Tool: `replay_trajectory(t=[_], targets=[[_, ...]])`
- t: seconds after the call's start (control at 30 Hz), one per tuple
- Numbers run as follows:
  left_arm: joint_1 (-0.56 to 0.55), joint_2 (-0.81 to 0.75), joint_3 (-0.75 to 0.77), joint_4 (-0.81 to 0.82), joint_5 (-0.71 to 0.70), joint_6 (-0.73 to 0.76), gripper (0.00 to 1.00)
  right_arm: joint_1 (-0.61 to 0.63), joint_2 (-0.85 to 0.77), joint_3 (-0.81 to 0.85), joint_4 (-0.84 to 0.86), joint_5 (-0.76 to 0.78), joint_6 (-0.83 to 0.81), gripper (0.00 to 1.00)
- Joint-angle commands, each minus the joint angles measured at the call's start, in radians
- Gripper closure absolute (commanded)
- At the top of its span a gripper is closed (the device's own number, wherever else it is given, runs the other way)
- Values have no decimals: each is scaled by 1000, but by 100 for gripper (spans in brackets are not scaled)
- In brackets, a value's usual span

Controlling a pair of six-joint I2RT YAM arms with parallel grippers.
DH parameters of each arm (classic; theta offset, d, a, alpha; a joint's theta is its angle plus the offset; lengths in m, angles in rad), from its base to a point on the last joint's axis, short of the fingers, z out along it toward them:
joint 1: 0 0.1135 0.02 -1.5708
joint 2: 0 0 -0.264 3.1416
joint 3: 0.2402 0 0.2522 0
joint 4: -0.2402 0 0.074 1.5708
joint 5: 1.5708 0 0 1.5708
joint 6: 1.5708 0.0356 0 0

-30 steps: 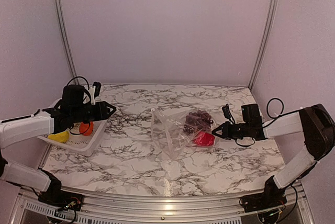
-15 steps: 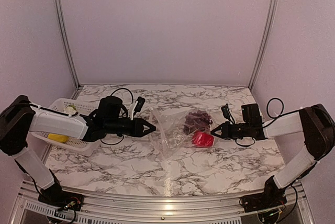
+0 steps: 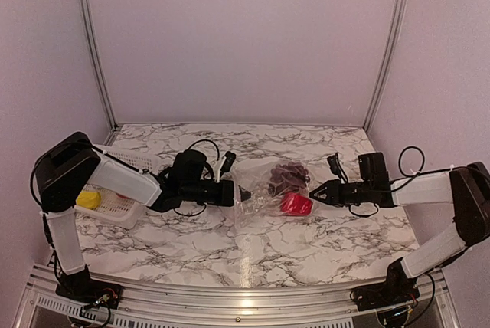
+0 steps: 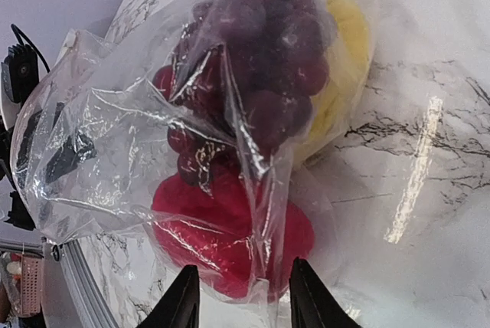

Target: Open the zip-top bag and remove the fake food

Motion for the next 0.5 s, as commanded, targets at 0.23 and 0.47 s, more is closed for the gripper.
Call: replay_trajectory(t=[0.23, 0.47], targets=[[-18, 161, 126, 78, 23, -30, 73, -17, 59, -11, 15, 28, 4, 70], [-40, 266, 257, 65, 24, -37, 69, -4, 137, 19, 59, 10, 1, 81]])
